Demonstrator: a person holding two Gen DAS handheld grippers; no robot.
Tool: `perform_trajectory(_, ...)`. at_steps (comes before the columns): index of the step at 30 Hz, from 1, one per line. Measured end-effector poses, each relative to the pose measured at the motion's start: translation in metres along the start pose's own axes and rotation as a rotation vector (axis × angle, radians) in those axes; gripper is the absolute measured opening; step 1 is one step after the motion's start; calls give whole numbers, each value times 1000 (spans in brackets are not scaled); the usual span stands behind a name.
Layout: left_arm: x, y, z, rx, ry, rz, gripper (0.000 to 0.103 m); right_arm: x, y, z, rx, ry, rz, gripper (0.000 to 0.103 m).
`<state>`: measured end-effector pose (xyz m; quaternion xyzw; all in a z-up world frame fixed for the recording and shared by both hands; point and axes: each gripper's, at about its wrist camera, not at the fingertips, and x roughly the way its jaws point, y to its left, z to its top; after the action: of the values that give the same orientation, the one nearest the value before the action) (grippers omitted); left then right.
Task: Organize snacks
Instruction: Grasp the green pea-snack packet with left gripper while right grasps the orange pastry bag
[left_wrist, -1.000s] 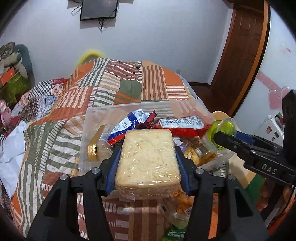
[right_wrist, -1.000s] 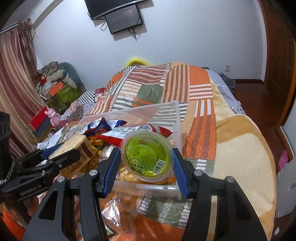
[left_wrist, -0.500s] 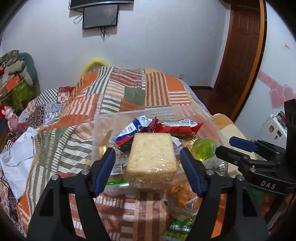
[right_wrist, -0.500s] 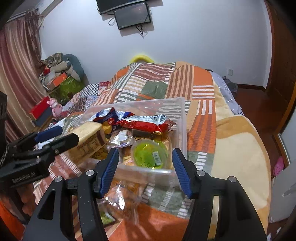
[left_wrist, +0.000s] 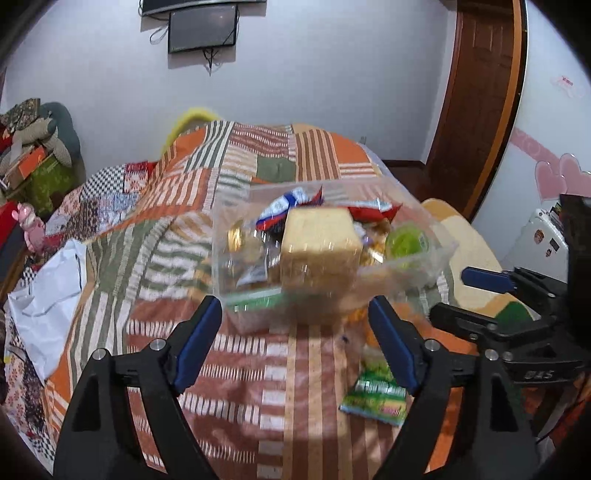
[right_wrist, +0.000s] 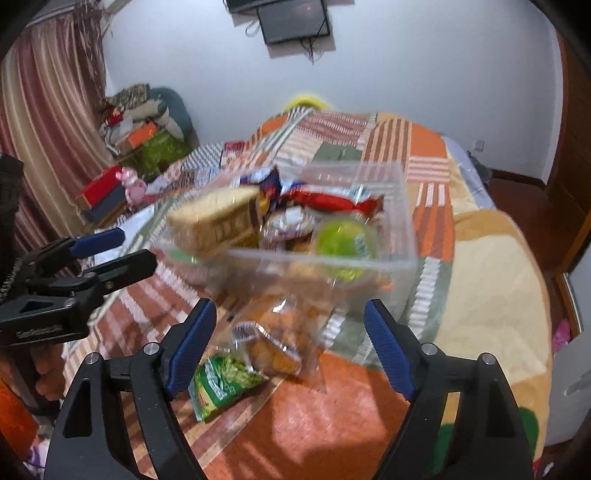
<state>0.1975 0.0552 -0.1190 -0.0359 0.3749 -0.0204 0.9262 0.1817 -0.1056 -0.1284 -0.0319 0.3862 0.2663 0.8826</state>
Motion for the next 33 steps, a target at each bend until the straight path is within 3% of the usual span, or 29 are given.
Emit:
perform_trajectory(12,27,12,-40,-18,124,-2,83,63,-2,-11,37,174,45,80)
perform_trajectory(15,32,11,-45,-22,144,-15,83,64,-3,-13,58,174,71,76)
perform_trajectory(17,34,9,-48,-21,153,-25,83,61,-7,-15,82,175,106,66)
perform_trajectory(19,36,5,-49,-22,166,-42,83,54,-8,-16,76,158,89,64)
perform_trajectory(33,61,-54,-56,53,267,-180,86,-16,-41,-34,121,44,25,63)
